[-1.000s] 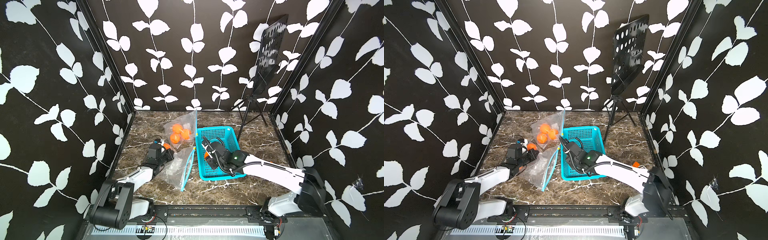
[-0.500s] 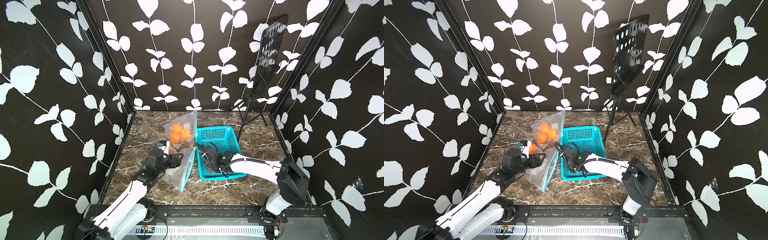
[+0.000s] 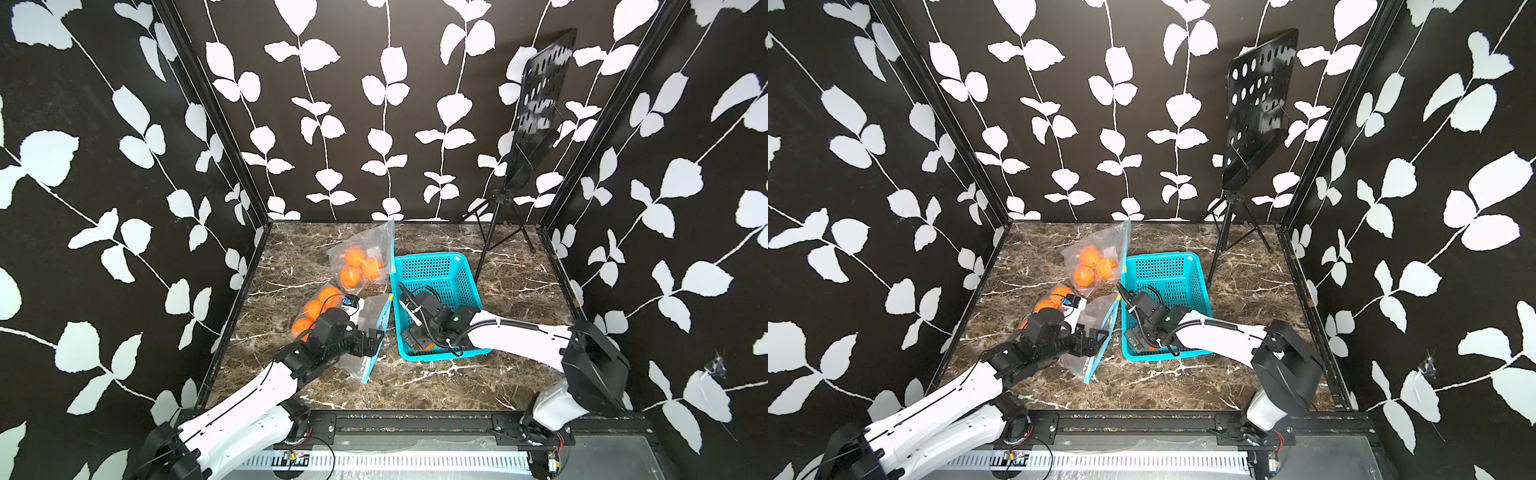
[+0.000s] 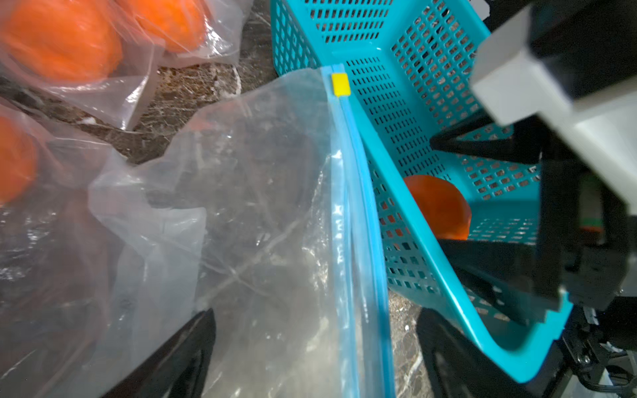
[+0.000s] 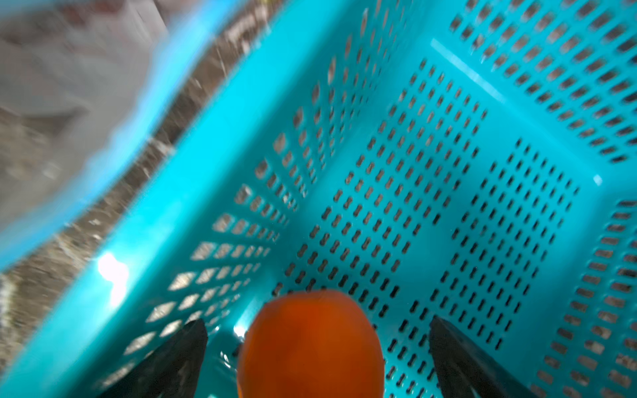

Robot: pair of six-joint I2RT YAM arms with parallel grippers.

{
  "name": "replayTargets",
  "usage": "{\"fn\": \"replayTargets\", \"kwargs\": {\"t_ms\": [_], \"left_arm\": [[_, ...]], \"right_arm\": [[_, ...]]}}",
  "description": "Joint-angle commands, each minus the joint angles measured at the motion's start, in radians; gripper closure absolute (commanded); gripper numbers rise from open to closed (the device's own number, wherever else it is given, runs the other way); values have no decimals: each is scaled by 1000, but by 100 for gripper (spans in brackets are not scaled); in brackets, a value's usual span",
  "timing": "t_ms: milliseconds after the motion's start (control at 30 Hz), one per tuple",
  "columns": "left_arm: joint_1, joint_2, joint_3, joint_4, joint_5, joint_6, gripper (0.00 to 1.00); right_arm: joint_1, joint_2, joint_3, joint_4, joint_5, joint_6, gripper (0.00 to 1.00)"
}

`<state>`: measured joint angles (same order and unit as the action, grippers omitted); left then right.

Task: Open the zip-top bag and take out the orange
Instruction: Place the orange in the basket.

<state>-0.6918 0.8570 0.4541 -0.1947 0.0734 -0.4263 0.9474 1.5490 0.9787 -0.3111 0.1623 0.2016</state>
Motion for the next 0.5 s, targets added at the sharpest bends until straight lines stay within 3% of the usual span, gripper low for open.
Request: {"fn": "replayTargets", "kwargs": {"t_ms": [0, 67, 100, 167, 267, 367, 467], "left_arm": [[-3, 16, 39, -14, -67, 26, 22], [-3, 30, 47, -12, -64, 26, 54], [-3, 34, 49, -11, -61, 25, 63], [-3, 38, 53, -2, -61, 22, 100], [-2, 41, 73, -18, -85, 17, 100], [-3, 39, 103, -35, -98, 14, 100], [-3, 45, 145, -55, -94, 8, 100]], "right_arm": [[-26, -77, -45, 164, 2, -30, 1], [-47, -110, -93, 263, 3, -8, 1], [-60, -115, -102, 284, -18, -3, 1], [-80, -116, -81, 283, -124, -39, 3], [-53, -116, -72, 343, -251, -73, 17], [32, -101, -36, 364, -246, -166, 27], [70, -51, 7, 412, -300, -158, 40]]}}
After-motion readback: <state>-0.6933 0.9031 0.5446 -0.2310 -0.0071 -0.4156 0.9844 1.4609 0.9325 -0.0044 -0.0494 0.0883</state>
